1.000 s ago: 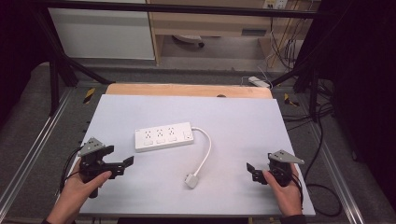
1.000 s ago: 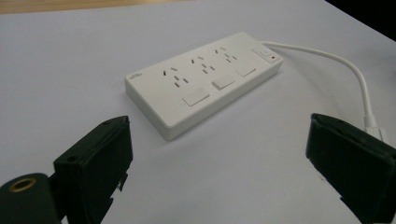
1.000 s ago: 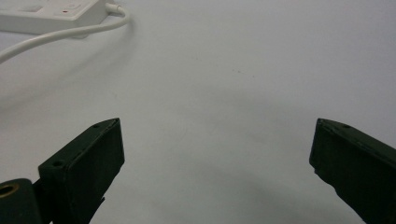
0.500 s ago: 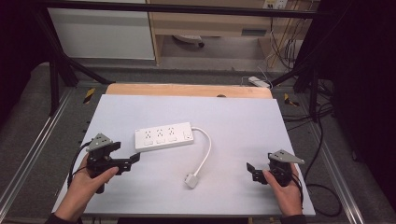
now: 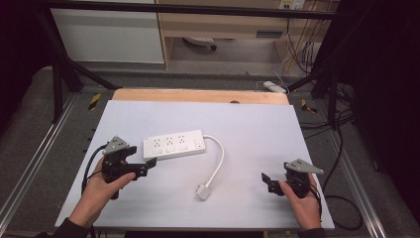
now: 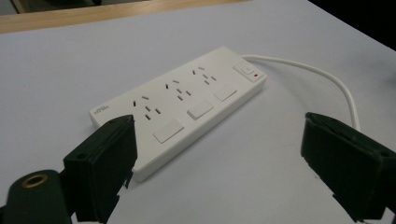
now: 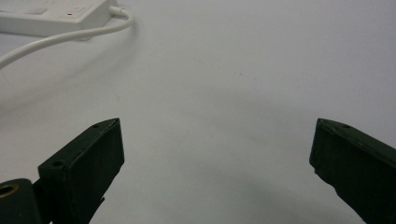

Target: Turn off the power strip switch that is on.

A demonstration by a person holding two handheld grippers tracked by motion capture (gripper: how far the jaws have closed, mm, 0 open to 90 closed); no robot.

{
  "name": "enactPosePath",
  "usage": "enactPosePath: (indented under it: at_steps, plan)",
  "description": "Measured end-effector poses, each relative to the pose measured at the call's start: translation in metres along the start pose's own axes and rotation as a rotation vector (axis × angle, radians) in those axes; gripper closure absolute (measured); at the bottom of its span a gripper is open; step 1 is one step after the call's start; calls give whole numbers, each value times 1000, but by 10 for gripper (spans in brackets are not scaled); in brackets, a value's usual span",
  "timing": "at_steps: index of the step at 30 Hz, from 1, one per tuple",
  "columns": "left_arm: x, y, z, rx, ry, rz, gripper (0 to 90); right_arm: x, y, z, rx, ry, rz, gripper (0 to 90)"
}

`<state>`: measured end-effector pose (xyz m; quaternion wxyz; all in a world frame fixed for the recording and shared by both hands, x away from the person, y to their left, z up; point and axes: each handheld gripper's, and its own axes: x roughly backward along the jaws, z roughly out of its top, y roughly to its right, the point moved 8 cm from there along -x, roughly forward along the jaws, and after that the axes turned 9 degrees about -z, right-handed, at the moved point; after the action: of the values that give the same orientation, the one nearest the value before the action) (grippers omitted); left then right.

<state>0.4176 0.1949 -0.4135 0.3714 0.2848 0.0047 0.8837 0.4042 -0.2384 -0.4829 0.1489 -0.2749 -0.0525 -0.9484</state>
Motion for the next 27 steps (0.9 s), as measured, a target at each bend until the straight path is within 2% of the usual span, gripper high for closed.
enactPosePath:
  at_steps: [3, 13, 27]
  plan:
    - [-4, 1, 3, -16, -1, -4, 108, -1, -1, 0, -2, -3, 3, 36]
    - [-14, 1, 11, -23, -5, 0, 122, -1, 0, 0, 3, -2, 5, 36]
    - [-25, -7, 17, -14, -10, 19, 162, -1, -1, 0, -1, -4, 7, 36]
